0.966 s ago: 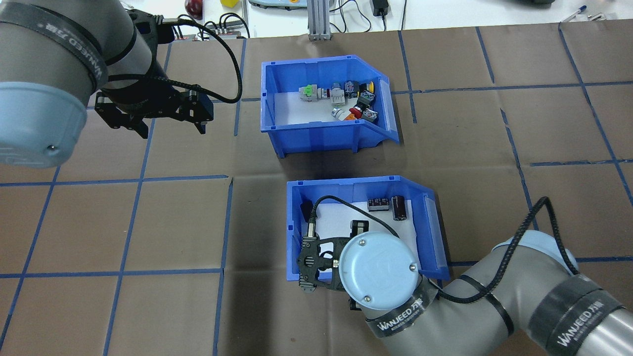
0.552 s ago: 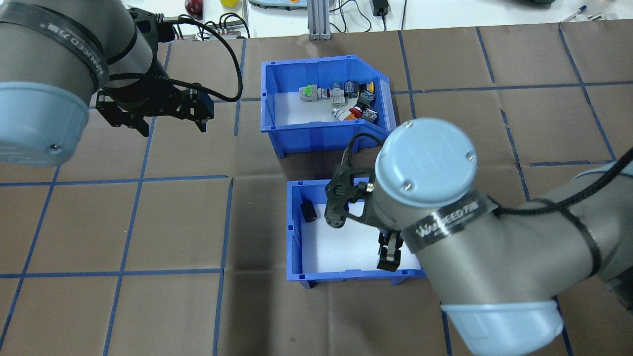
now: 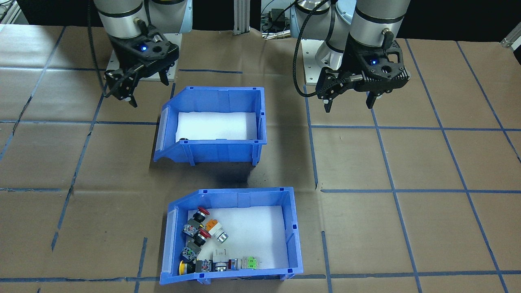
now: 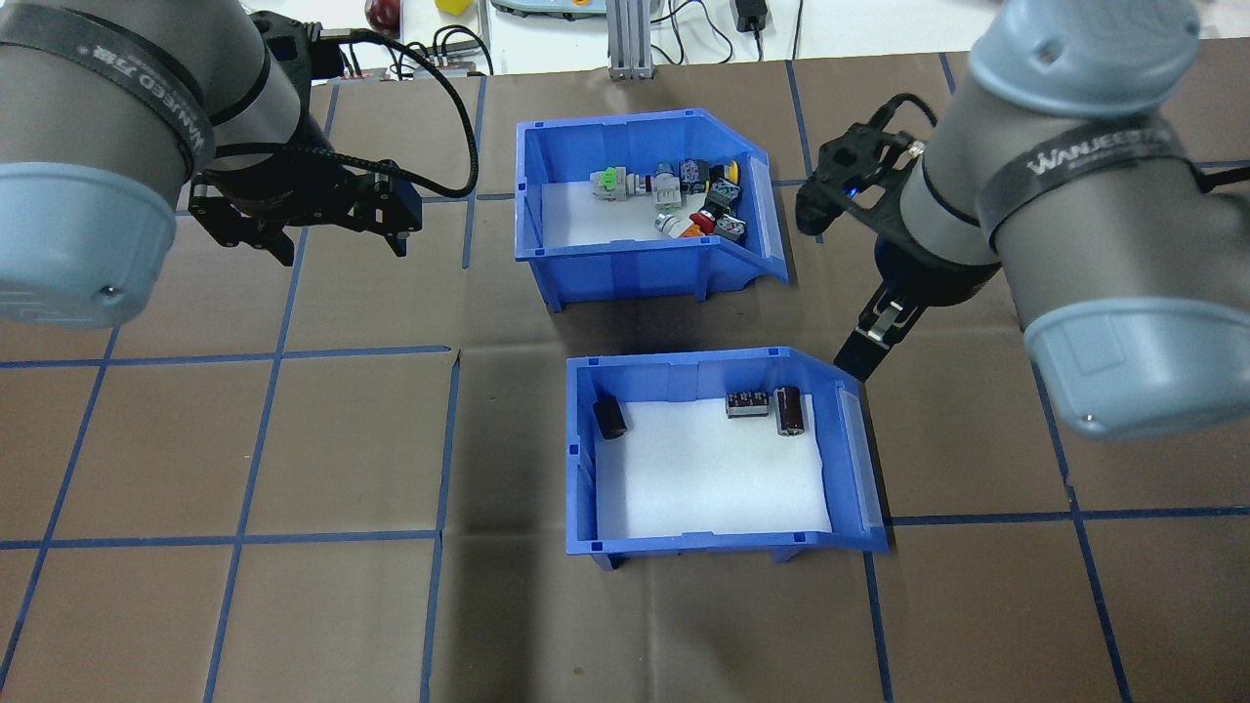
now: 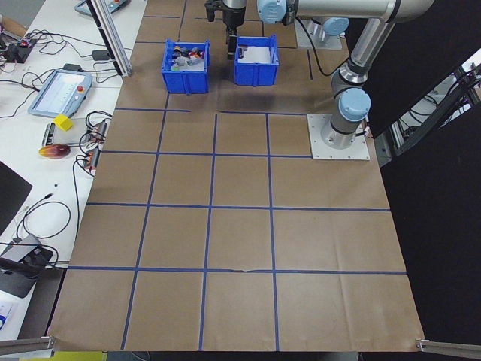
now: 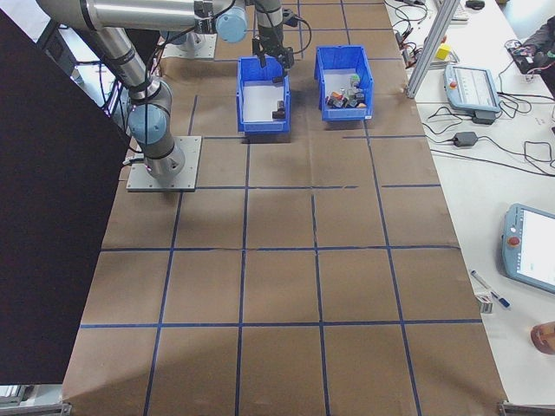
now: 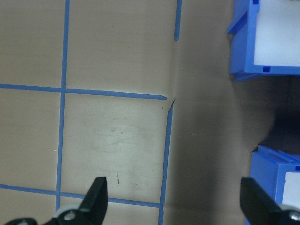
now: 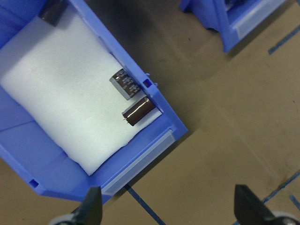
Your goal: Place button box in front
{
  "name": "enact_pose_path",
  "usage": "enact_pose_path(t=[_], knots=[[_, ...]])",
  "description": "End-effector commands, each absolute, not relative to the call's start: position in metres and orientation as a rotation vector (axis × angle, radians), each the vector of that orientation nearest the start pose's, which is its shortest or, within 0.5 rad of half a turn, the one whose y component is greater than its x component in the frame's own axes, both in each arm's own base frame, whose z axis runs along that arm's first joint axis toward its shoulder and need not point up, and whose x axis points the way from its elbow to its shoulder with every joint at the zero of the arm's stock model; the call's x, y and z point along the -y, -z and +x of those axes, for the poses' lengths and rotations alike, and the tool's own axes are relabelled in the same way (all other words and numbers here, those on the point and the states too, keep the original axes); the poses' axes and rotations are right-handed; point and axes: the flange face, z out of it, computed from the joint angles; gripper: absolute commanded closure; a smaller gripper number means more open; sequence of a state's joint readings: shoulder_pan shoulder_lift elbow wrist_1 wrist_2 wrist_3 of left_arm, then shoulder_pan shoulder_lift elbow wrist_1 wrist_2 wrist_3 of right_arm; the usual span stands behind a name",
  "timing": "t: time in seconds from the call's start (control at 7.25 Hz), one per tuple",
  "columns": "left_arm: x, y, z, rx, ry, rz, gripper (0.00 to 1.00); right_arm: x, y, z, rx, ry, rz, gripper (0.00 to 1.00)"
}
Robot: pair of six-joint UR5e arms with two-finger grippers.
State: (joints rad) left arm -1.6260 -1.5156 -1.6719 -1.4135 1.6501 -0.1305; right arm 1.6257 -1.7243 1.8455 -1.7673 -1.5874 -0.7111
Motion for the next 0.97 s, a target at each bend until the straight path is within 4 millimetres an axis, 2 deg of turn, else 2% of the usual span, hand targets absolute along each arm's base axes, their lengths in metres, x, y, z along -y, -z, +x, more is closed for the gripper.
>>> enact_pose_path(t=[0.0, 0.14, 0.28, 0.41, 0.69, 0.83], knots=[[0.471, -0.481, -0.152, -3.066, 0.182, -0.122, 0.01, 0.456, -0.459, 0.127, -3.105, 0.058, -0.595, 0.00], [0.471, -0.482, -0.152, -3.066, 0.189, -0.122, 0.01, 0.481, -0.476, 0.126, -3.139, 0.098, -0.369, 0.00], [0.473, -0.483, -0.152, -3.066, 0.210, -0.111, 0.01, 0.509, -0.479, 0.125, -3.142, 0.047, -0.293, 0.00], [0.474, -0.483, -0.152, -3.066, 0.220, -0.116, 0.01, 0.524, -0.488, 0.125, -3.152, -0.024, -0.116, 0.00], [0.478, -0.480, -0.152, -3.066, 0.218, -0.123, 0.01, 0.523, -0.484, 0.126, -3.153, -0.065, -0.015, 0.00], [0.478, -0.480, -0.152, -3.066, 0.218, -0.123, 0.01, 0.519, -0.471, 0.124, -3.165, -0.088, -0.013, 0.00]])
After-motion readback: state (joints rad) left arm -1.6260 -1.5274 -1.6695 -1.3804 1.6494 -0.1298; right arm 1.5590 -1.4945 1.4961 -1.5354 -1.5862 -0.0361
